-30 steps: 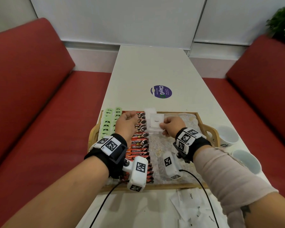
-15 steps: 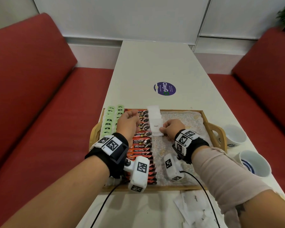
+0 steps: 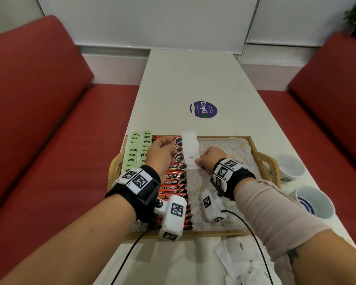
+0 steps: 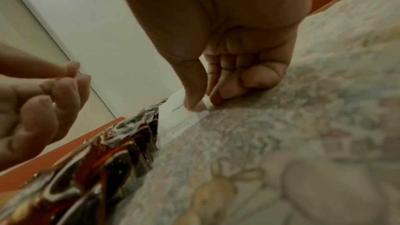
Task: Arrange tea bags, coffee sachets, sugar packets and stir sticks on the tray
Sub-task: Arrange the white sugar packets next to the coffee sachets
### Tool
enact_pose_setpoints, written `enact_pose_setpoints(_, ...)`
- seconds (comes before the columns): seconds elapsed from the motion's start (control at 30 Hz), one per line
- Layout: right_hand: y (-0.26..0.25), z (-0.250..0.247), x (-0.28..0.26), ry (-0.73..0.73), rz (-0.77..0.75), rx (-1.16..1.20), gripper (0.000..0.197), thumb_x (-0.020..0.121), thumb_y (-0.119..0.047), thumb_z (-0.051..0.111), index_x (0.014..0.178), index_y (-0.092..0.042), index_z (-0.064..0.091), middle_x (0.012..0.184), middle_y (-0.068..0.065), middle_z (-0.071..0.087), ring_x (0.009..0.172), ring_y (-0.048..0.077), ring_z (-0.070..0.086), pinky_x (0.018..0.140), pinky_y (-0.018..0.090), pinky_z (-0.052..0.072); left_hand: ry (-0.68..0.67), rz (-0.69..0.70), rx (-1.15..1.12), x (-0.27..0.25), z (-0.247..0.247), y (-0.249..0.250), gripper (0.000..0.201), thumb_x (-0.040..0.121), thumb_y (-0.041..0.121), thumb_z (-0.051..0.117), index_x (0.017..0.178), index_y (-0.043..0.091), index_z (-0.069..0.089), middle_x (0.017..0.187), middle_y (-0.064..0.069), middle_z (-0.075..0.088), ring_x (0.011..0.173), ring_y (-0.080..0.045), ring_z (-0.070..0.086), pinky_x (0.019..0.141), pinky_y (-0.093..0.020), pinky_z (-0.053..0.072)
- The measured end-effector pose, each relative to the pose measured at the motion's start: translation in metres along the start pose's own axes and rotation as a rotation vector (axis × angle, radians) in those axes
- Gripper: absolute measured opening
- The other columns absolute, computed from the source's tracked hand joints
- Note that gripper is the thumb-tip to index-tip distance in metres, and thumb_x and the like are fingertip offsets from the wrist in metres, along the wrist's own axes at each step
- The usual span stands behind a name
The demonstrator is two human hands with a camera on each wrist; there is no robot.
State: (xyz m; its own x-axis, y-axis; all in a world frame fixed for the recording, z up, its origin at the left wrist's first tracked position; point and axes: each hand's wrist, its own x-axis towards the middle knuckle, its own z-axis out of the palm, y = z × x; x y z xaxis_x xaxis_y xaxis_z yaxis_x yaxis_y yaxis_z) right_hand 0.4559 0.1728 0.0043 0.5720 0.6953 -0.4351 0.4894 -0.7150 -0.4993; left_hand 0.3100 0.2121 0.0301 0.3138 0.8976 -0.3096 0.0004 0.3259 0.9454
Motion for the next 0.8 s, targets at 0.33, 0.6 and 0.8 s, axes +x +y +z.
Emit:
enact_pose_setpoints(0.33,0.034,-0.039,-0.067,0.127,-0.144,0.189,0.021,0.088,-0.034,0.064,0.077,-0.023,0.048,0.095,0.004,0.064,0.081,0.021,0.058,0.069,0.03,0.044,-0.177,0.061,0.122,-0.058,0.017,-0.006,0.014,0.096,0.006,0.048,0.102,0.017,0.056,0.089,0.002,0.054,0.073,-0.009,0.05,0.058,-0.021,0.041)
enact_pose_setpoints(0.6,0.088,-0.06,-0.146,0.174,-0.158,0.141,0.013,0.086,-0.028,0.066,0.083,-0.019,0.057,0.083,-0.001,0.063,0.066,0.013,0.055,0.064,0.029,0.049,-0.353,0.019,0.333,-0.121,0.034,-0.026,0.012,0.095,0.011,0.052,0.104,0.016,0.057,0.09,0.002,0.056,0.077,-0.011,0.053,0.065,-0.025,0.043)
enact_pose_setpoints(0.8,0.125,-0.048,-0.182,0.113,-0.074,0.09,0.015,0.086,-0.025,0.067,0.079,-0.019,0.056,0.077,-0.003,0.065,0.057,0.006,0.052,0.051,0.019,0.04,-0.435,-0.039,0.502,-0.154,0.04,-0.05,0.012,0.091,0.006,0.055,0.099,0.014,0.059,0.076,0.0,0.055,0.066,-0.011,0.05,0.051,-0.023,0.04)
